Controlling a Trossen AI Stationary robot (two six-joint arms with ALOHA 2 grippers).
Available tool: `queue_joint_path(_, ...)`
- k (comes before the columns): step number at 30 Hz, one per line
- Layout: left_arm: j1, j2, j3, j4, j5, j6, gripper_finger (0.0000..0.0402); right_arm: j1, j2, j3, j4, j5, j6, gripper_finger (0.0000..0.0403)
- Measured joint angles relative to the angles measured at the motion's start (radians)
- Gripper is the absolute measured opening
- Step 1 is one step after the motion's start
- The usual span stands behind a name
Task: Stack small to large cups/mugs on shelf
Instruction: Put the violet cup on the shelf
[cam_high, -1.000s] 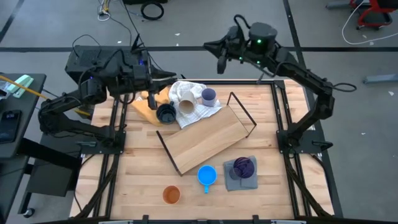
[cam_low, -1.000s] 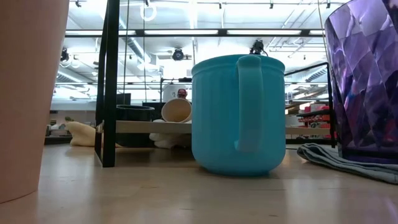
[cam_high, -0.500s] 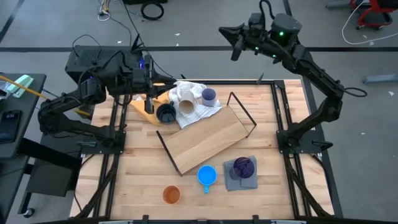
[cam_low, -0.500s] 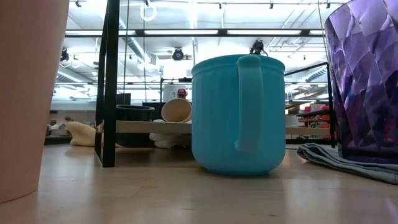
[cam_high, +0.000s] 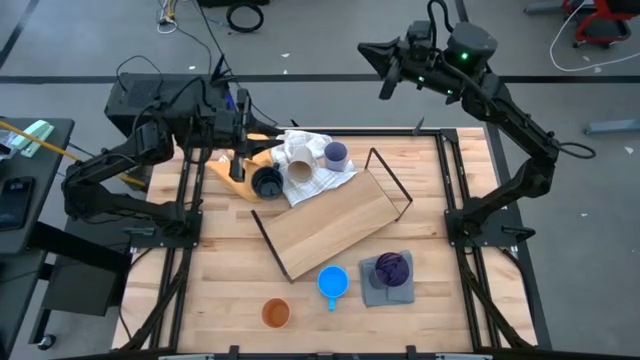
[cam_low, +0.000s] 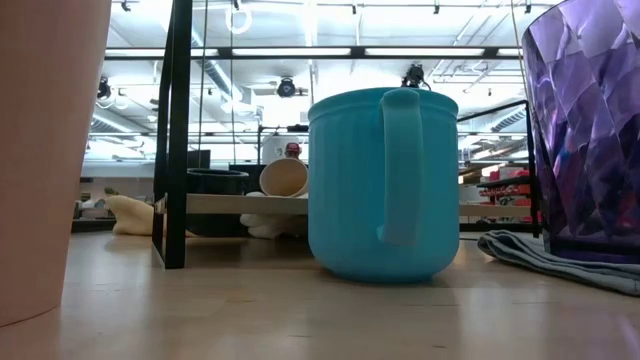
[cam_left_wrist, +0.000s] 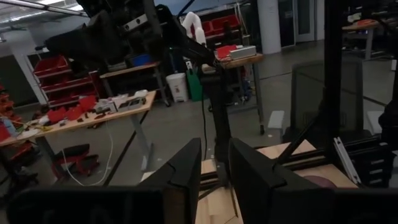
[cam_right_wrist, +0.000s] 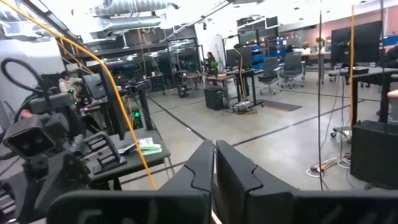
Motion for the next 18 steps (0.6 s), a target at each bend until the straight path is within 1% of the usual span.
queue_joint_path(7,-0.002,-0.005,0.000,-0.023,0.001,0.001,0.0095,0.005,0.000,0.000,-0.071,0.005,0.001,0.0022)
queue_joint_path(14,-0.002,-0.005,0.000,-0.026,0.001,0.008,0.0098,0.005,0.031,0.000,-0.098,0.007,0.023,0.0022)
queue_joint_path(18,-0.002,-0.005,0.000,-0.034,0.001,0.009,0.0099,0.005,0.067,0.000,-0.198,0.017,0.022,0.0022)
